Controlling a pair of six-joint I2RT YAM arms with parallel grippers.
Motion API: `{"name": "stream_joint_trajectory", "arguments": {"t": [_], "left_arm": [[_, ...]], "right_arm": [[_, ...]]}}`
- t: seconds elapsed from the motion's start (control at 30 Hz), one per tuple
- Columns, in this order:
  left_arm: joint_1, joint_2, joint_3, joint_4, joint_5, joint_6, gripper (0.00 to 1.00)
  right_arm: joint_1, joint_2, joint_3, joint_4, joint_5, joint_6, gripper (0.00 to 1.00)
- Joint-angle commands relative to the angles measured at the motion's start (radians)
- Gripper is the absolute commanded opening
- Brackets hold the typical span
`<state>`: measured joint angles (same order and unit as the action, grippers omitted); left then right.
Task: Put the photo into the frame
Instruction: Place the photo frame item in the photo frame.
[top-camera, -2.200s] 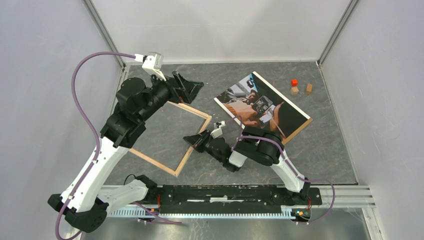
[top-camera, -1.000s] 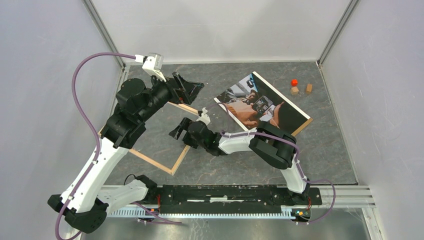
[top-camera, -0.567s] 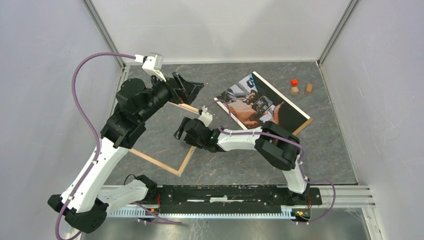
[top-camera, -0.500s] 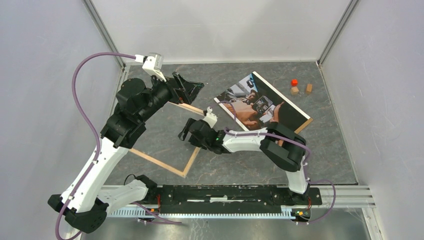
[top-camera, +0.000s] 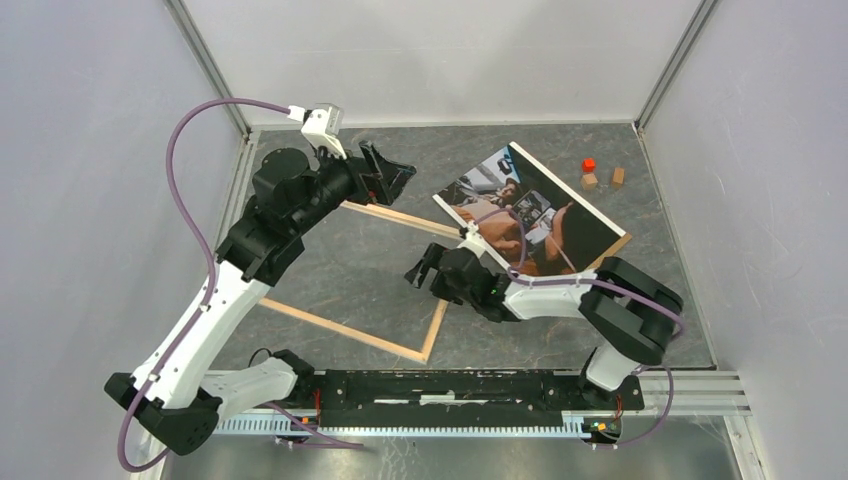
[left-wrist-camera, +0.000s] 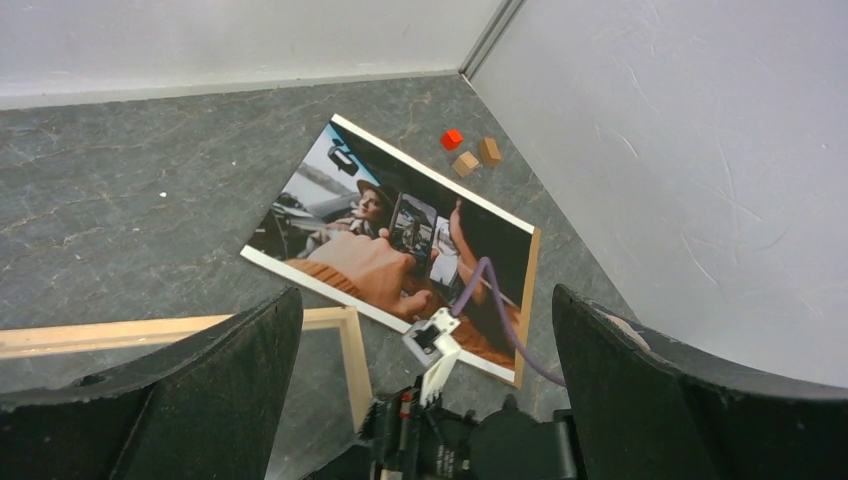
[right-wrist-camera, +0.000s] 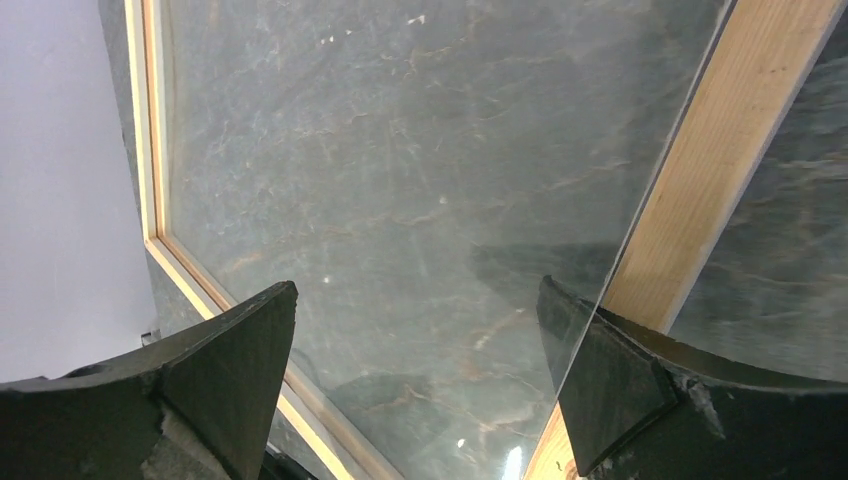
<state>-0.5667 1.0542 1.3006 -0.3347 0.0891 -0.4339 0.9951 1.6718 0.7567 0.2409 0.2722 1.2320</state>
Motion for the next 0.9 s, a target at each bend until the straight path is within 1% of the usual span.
{"name": "stream_joint_trajectory", "arguments": {"t": [0.0, 0.1, 0.17, 0.33, 0.4, 0.5, 0.6, 0.67, 0.77, 0.8, 0.83, 0.87], "left_arm": [[0.007, 0.013, 0.001, 0.034, 0.012, -0.028, 1.00], [0.006, 0.036, 0.004, 0.030, 0.017, -0.028, 1.00], [0.005, 0.051, 0.006, 0.027, 0.024, -0.027, 1.00], [0.005, 0.087, 0.010, 0.016, 0.012, -0.016, 1.00], [0.006, 0.099, 0.011, 0.012, 0.006, -0.010, 1.00], [0.005, 0.120, 0.016, -0.002, -0.017, 0.007, 1.00], [0.005, 0.151, 0.024, -0.019, -0.052, 0.026, 1.00], [0.005, 0.183, 0.045, -0.054, -0.084, 0.039, 1.00], [0.009, 0.222, 0.077, -0.144, -0.180, 0.047, 1.00], [0.022, 0.221, 0.074, -0.166, -0.194, 0.043, 1.00], [0.046, 0.210, 0.057, -0.182, -0.182, 0.031, 1.00], [0.081, 0.194, 0.031, -0.188, -0.154, 0.018, 1.00]], "right_arm": [[-0.047, -0.020, -0.188, -0.098, -0.007, -0.150, 0.97], [-0.094, -0.080, -0.312, 0.052, -0.079, -0.185, 0.95], [-0.126, -0.105, -0.363, 0.115, -0.108, -0.224, 0.94], [-0.177, -0.151, -0.386, 0.151, -0.139, -0.350, 0.93], [-0.188, -0.177, -0.417, 0.218, -0.165, -0.375, 0.92], [-0.210, -0.201, -0.477, 0.344, -0.244, -0.386, 0.89], [-0.227, -0.190, -0.501, 0.453, -0.327, -0.399, 0.88], [-0.239, -0.163, -0.483, 0.468, -0.368, -0.406, 0.88], [-0.254, -0.137, -0.448, 0.447, -0.412, -0.411, 0.90], [-0.253, -0.139, -0.432, 0.415, -0.412, -0.418, 0.91], [-0.252, -0.144, -0.403, 0.339, -0.393, -0.427, 0.93], [-0.249, -0.148, -0.367, 0.229, -0.356, -0.430, 0.96]]}}
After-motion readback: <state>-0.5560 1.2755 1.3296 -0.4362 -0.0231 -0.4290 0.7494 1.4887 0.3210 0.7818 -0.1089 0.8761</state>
